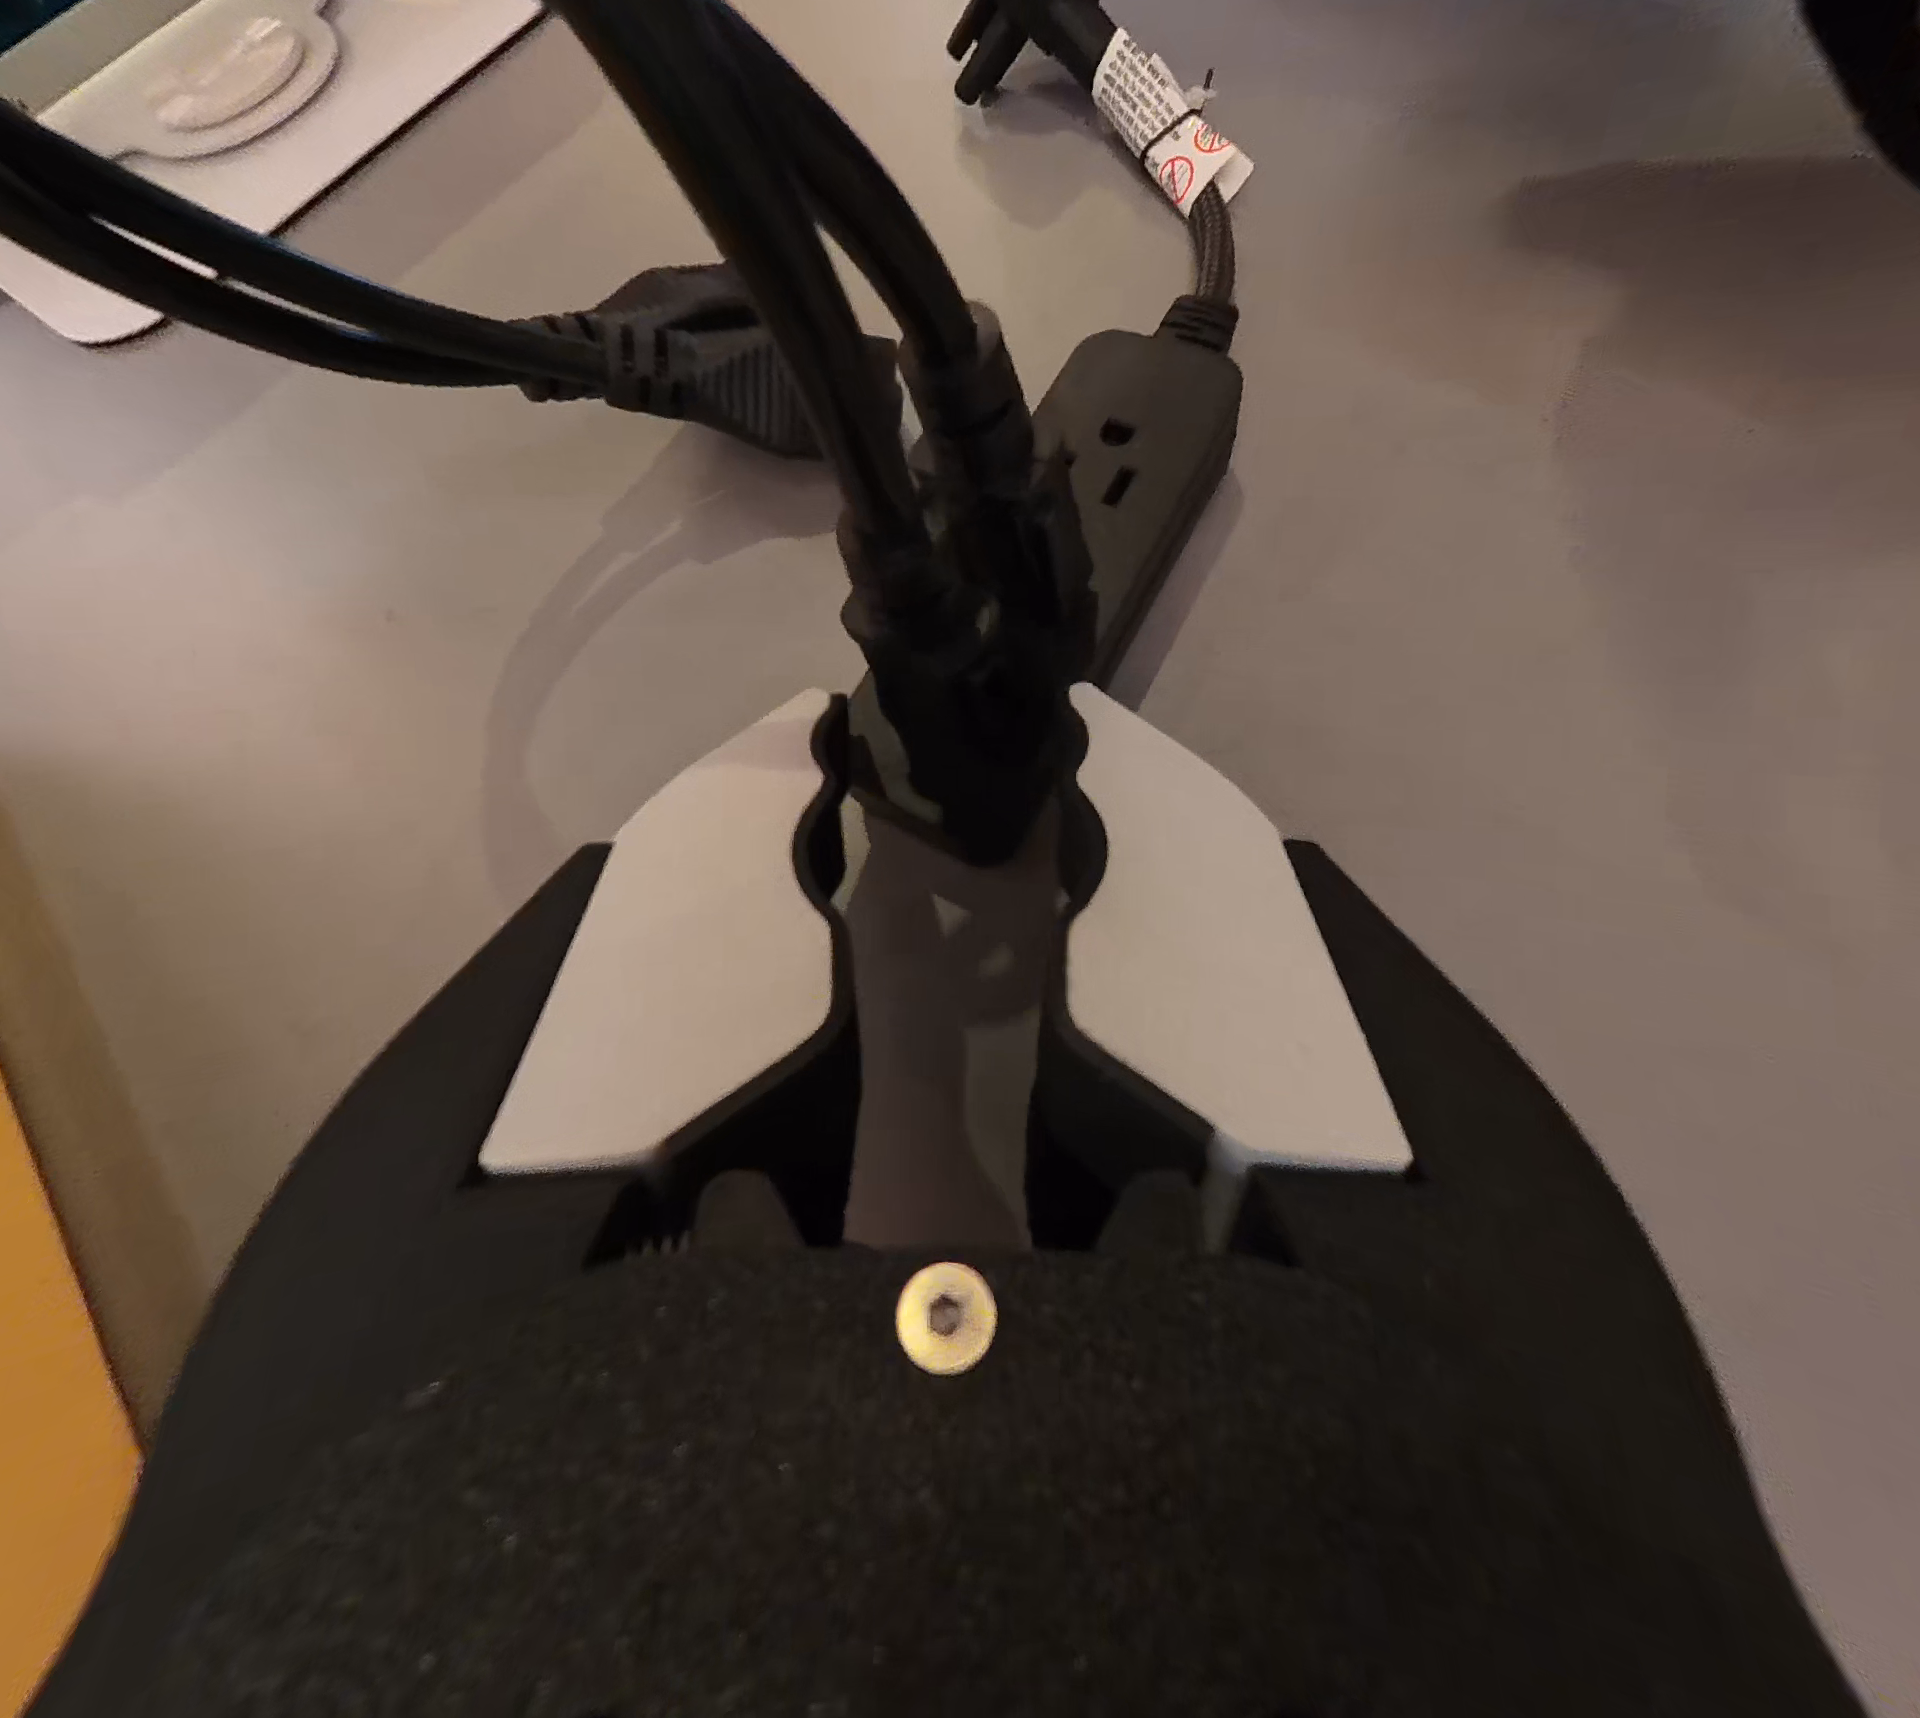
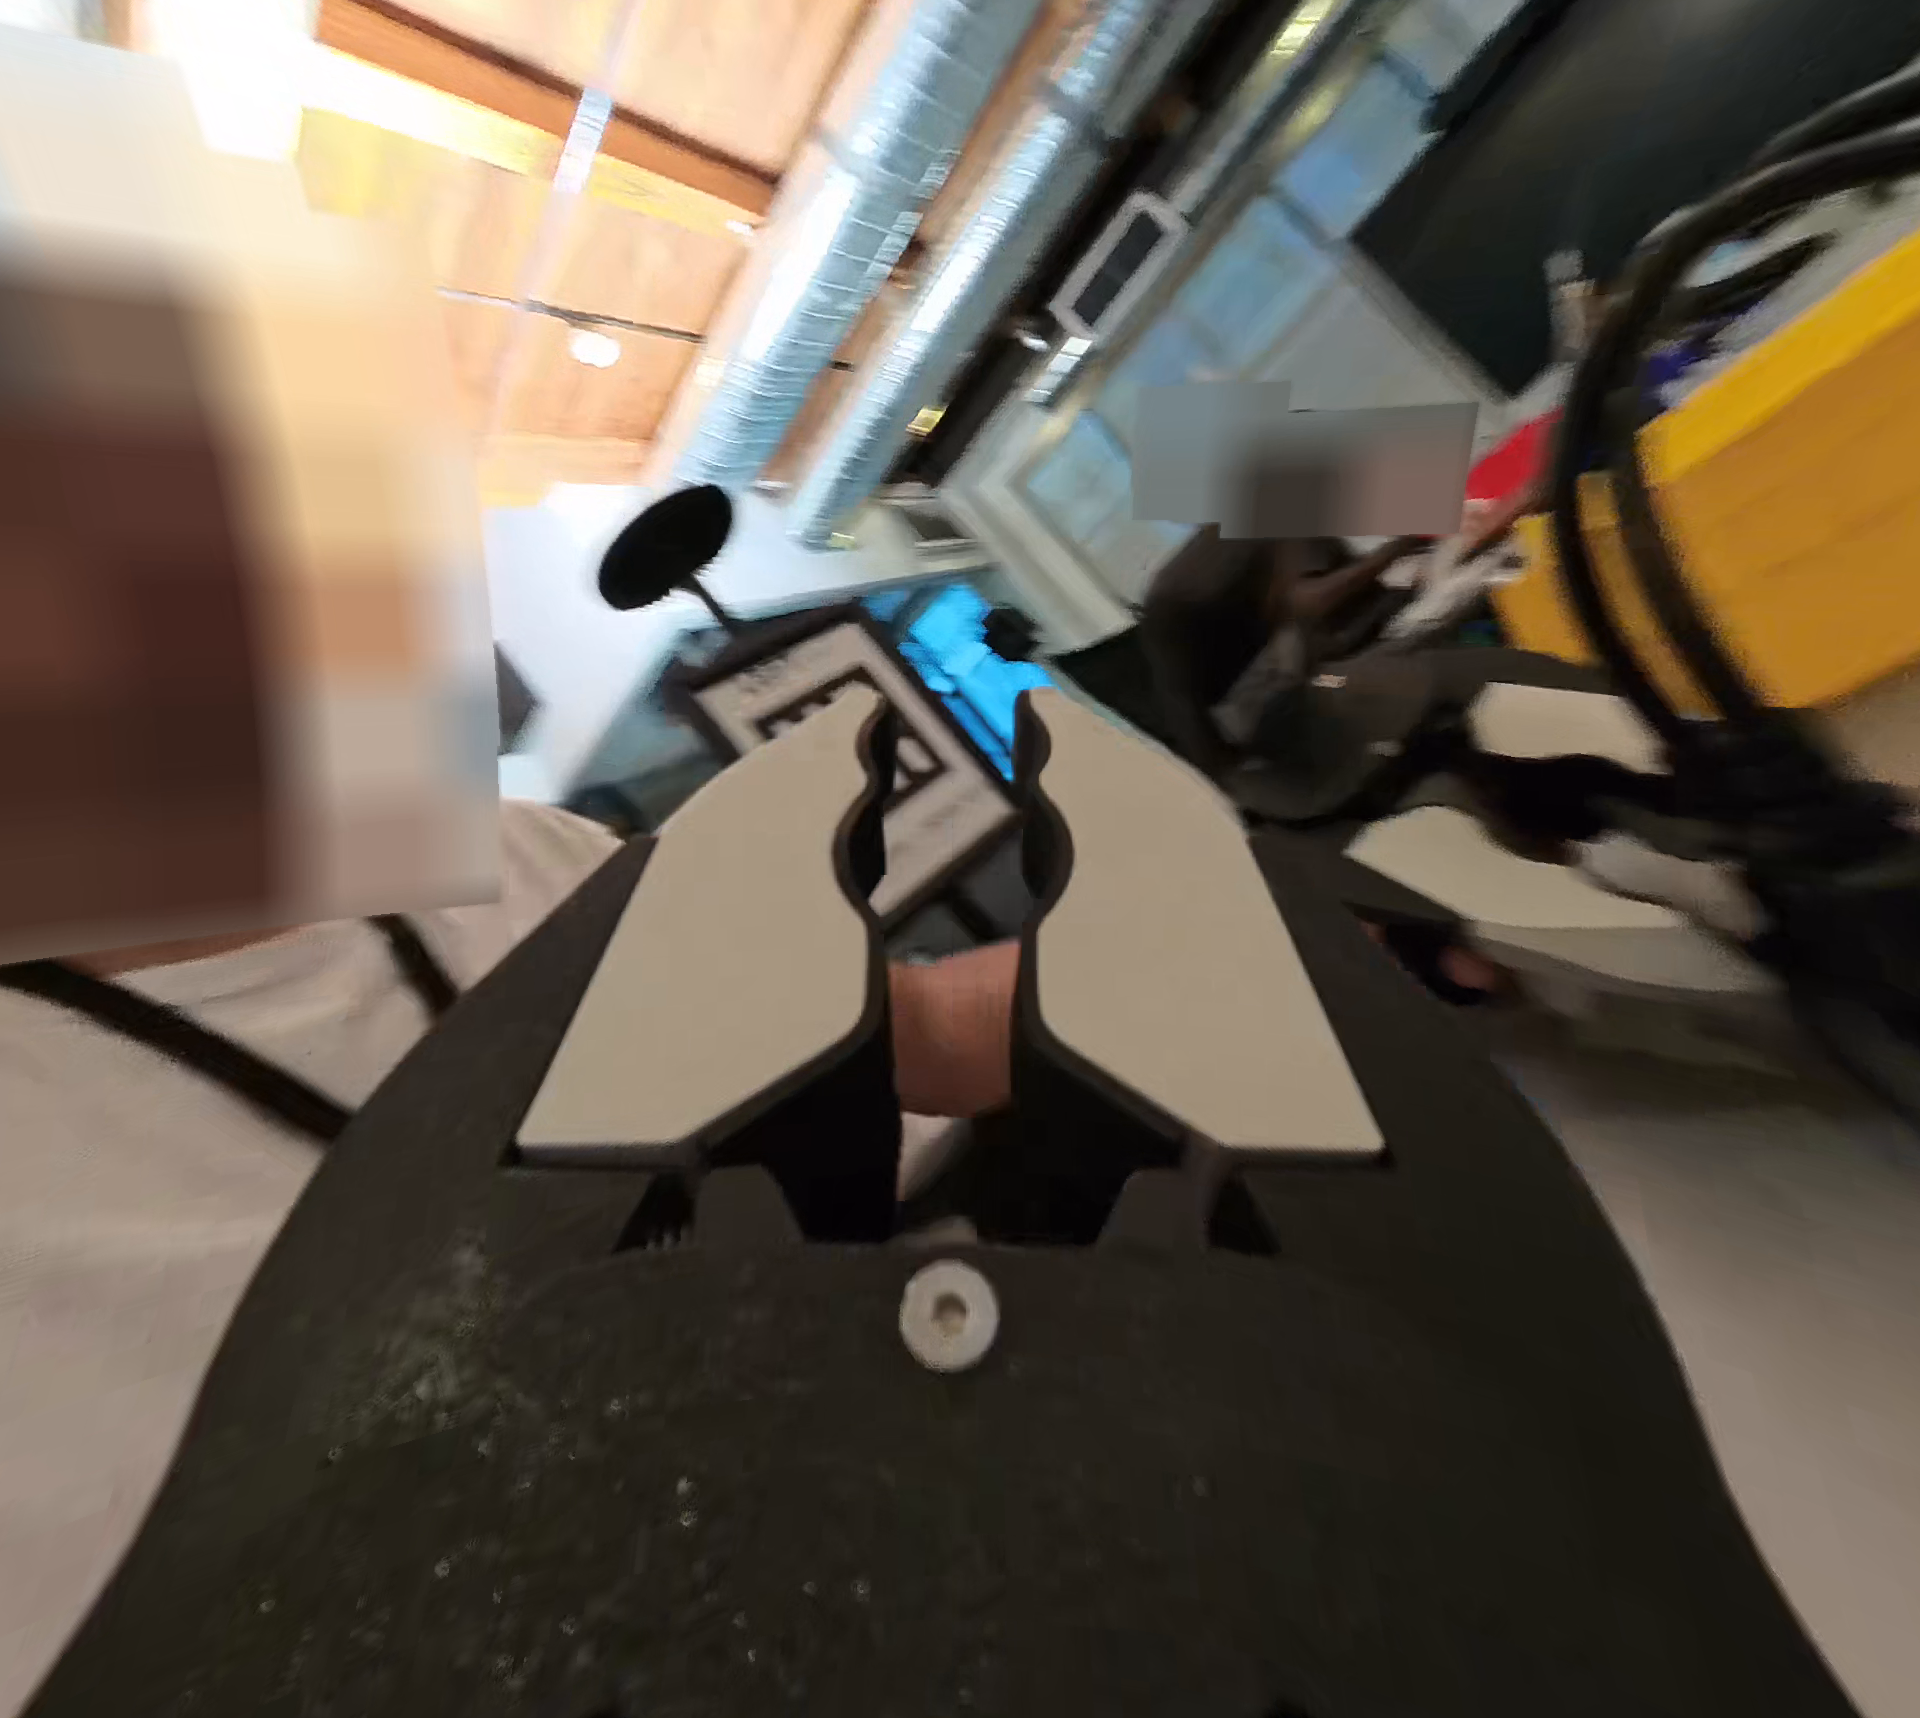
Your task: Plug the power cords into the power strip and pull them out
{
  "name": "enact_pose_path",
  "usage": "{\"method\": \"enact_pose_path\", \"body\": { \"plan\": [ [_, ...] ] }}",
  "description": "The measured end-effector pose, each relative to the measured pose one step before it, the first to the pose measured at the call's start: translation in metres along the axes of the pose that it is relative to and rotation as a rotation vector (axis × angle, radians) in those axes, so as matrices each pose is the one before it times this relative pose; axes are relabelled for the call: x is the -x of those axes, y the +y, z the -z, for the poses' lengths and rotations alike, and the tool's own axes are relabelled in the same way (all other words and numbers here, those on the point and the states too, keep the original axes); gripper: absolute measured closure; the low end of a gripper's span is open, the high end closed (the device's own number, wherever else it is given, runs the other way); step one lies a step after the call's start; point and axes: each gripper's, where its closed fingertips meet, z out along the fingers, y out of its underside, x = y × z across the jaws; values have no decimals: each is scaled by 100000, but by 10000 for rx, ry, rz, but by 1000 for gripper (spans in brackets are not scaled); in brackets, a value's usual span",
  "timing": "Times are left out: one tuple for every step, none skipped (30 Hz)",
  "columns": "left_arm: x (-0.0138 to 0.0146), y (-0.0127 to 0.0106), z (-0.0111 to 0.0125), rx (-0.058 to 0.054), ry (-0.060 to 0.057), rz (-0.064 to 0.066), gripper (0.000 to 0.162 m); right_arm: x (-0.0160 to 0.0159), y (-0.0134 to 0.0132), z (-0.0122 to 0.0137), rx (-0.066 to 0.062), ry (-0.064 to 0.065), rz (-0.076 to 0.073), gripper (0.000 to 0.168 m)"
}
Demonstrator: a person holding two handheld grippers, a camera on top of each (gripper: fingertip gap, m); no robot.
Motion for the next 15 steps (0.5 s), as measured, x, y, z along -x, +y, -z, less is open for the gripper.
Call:
{"method": "enact_pose_path", "body": {
  "plan": [
    [55, -51, -32, -26, 14, -67, 126, -1003, -54, 351, 255, 694, 434, 146],
    [14, 7, -35, 1, 50, 38, 127, -870, 148, 353, 294, 589, 367, 144],
    [-37, 19, -31, 24, 98, 58, 128, -837, 263, 361, 318, 561, 276, 143],
    [-66, 0, -38, 16, 124, 2, 130, -828, 271, 346, 281, 602, 297, 142],
    [-24, -17, -61, 1, 93, -7, 131, -711, 252, 286, 270, 549, 345, 142],
    [-23, -18, -48, 12, 90, 58, 132, -683, 298, 212, 320, 563, 366, 142],
    [12, -16, -19, 7, 58, 73, 134, -650, 360, 119, 352, 562, 439, 142],
    [47, -14, -7, -9, 5, 46, 135, -603, 461, 5, 385, 539, 465, 142],
    [142, 21, -4, 7, -70, 2, 136, -636, 571, -65, 449, 568, 457, 142],
    [42, 15, 0, 2, -15, -15, 137, -537, 594, -157, 456, 511, 500, 142],
    [-15, -2, -7, -7, 31, -82, 137, -370, 658, -253, 471, 418, 530, 142],
    [-8, -5, -16, -16, 46, -131, 136, -363, 697, -291, 488, 432, 532, 141],
    [-4, -8, -22, -13, 81, -87, 137, -405, 618, -333, 433, 466, 473, 140],
    [0, -30, -44, -8, 118, -14, 137, -284, 372, -390, 301, 325, 300, 138],
    [4, -8, -35, -5, 111, 16, 137, -146, 311, -480, 409, 165, 356, 135]
  ]
}}
